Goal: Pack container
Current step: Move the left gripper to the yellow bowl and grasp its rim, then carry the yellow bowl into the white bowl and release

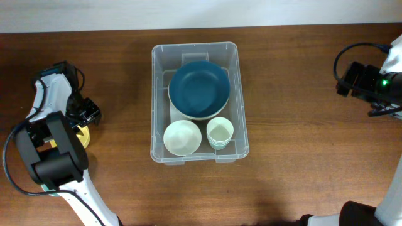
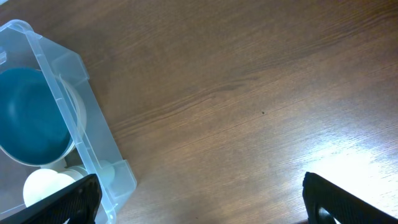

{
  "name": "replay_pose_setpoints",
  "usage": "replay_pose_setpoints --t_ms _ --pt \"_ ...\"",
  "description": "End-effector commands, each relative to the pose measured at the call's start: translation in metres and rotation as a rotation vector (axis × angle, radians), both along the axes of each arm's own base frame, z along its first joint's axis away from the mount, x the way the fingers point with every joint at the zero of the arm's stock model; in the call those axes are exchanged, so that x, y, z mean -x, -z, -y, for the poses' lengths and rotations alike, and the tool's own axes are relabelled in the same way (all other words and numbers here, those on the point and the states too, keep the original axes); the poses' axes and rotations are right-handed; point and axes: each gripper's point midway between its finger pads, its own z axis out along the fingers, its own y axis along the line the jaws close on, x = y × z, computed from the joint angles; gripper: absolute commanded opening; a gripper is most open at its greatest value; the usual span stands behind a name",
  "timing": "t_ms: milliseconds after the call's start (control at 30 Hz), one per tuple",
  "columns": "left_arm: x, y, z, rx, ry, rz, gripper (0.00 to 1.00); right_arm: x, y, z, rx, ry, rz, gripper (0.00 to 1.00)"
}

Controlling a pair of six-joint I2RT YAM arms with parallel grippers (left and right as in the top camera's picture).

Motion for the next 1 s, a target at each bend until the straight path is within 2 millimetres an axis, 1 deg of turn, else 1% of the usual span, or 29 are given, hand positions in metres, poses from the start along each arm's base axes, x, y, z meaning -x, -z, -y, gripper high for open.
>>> replay_pose_setpoints --t_ms 0,33,67,100,167,300,367,433,467,500,567,667,700,733,767,800,867,900,933,967 --pt "0.001 0.004 0.001 0.011 0.011 -0.008 0.29 0.0 0.002 -0.003 -0.01 -0.018 -0.006 0.99" --pt "0.001 0.004 0.001 0.011 0.011 -0.008 0.17 0.0 0.002 -0.003 -0.01 -0.018 -0.006 0.99" --pt "0.001 0.004 0.001 0.011 0.012 -0.008 0.09 0.0 0.002 -0.003 -0.009 -0.018 -0.006 0.99" --pt "0.0 0.004 0.002 0.011 0.015 -0.007 0.04 0.0 0.002 -0.003 -0.01 -0.018 -0.006 0.99" --pt "0.0 0.004 0.003 0.011 0.017 -0.007 0.01 0.0 0.002 -0.003 -0.01 -0.018 -0.006 0.99" --pt "-0.001 0.004 0.004 0.011 0.021 -0.005 0.01 0.0 0.002 -0.003 -0.009 -0.018 -0.006 0.99" --pt "-0.006 0.001 0.006 0.018 0.052 0.008 0.01 0.0 0.002 -0.003 -0.009 -0.018 -0.006 0.99" --pt "-0.015 -0.01 0.011 0.017 0.092 0.029 0.01 0.0 0.002 -0.003 -0.009 -0.018 -0.006 0.99" --pt "-0.021 -0.02 0.015 0.011 0.106 0.048 0.0 0.0 0.002 -0.003 -0.009 -0.018 -0.006 0.99" --pt "-0.028 -0.034 0.021 0.002 0.124 0.078 0.0 0.0 0.002 -0.003 -0.009 -0.018 -0.006 0.99" --pt "-0.045 -0.069 0.037 -0.021 0.173 0.165 0.0 0.0 0.002 -0.003 -0.009 -0.018 -0.006 0.99" --pt "-0.06 -0.121 0.065 -0.046 0.244 0.287 0.01 0.0 0.002 -0.003 -0.009 -0.018 -0.006 0.99" --pt "-0.064 -0.147 0.082 -0.054 0.286 0.349 0.01 0.0 0.002 -0.003 -0.009 -0.018 -0.006 0.99" --pt "-0.066 -0.164 0.097 -0.057 0.319 0.394 0.0 0.0 0.002 -0.003 -0.009 -0.018 -0.006 0.99" --pt "-0.066 -0.184 0.116 -0.059 0.362 0.449 0.0 0.0 0.002 -0.003 -0.009 -0.018 -0.006 0.99" --pt "-0.064 -0.208 0.145 -0.056 0.414 0.518 0.01 0.0 0.002 -0.003 -0.009 -0.018 -0.006 0.99" --pt "-0.056 -0.229 0.184 -0.039 0.478 0.583 0.01 0.0 0.002 -0.003 -0.009 -0.018 -0.006 0.99" --pt "-0.053 -0.232 0.197 -0.029 0.499 0.594 0.0 0.0 0.002 -0.003 -0.009 -0.018 -0.006 0.99" --pt "-0.047 -0.235 0.222 -0.007 0.544 0.602 0.01 0.0 0.002 -0.003 -0.009 -0.018 -0.006 0.99" --pt "-0.042 -0.234 0.241 0.008 0.585 0.601 0.01 0.0 0.002 -0.003 -0.009 -0.018 -0.006 0.99"
